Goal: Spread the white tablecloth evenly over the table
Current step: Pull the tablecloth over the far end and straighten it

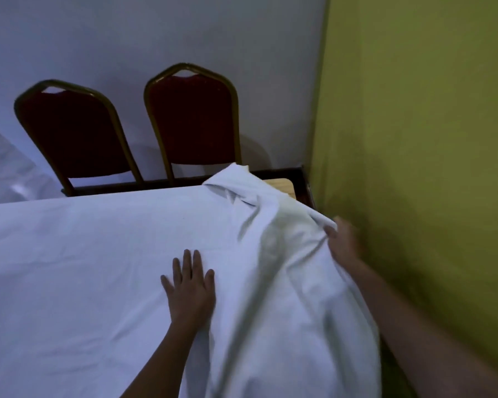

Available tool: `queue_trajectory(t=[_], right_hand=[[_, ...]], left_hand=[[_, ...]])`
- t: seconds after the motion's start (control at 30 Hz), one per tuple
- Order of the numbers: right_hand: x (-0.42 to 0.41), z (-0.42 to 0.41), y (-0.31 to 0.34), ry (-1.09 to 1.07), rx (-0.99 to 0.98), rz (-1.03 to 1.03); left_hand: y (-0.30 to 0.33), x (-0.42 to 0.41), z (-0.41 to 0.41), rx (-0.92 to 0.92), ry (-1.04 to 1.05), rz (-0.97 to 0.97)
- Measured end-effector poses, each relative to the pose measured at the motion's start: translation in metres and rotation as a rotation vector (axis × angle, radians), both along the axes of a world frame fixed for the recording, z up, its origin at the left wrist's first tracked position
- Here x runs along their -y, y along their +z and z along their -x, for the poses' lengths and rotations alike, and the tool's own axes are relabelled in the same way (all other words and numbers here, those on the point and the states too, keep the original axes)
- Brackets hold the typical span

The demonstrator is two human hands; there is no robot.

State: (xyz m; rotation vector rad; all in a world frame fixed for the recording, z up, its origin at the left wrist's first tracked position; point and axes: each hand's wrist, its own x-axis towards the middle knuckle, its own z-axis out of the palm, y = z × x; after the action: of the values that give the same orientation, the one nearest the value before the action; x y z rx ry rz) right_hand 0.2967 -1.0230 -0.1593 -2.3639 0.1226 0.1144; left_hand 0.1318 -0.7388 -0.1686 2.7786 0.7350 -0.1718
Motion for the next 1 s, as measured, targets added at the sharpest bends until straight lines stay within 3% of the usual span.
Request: queue_trajectory(t=[0.13, 0.23, 0.3, 0.4, 0.5, 0.67, 0.83, 1.0], right_hand=[[0.058, 0.023, -0.047, -0.158, -0.484, -0.054], [0.053, 0.029, -0.073, -0.121, -0.686, 0.097], [0.034, 0.012, -0.061, -0.105, -0.596, 0.153], [-0.005, -0.037, -0.028, -0.22, -0.365, -0.256], [-0.048, -0.077, -0.001, -0.211, -0.349, -0.547], [-0.084, -0.105, -0.003, -0.011, -0.306, -0.471], [-0.071, -0.12, -0.02, -0.229, -0.376, -0.619], [-0.033, -0.15, 0.003, -0.309, -0.149, -0.359]], left_hand=[[0.001, 0.005, -0.002, 0.051, 0.028, -0.044], [0.006, 0.007, -0.014, 0.043, 0.066, -0.09], [0.01, 0.01, -0.03, 0.079, 0.028, -0.147], [0.013, 0.02, -0.06, 0.116, -0.031, -0.062], [0.003, 0.036, -0.077, 0.076, -0.052, 0.019], [-0.012, 0.044, -0.075, 0.08, -0.022, -0.014], [-0.012, 0.043, -0.075, 0.08, -0.018, -0.025], [-0.011, 0.044, -0.074, 0.09, 0.0, -0.014]])
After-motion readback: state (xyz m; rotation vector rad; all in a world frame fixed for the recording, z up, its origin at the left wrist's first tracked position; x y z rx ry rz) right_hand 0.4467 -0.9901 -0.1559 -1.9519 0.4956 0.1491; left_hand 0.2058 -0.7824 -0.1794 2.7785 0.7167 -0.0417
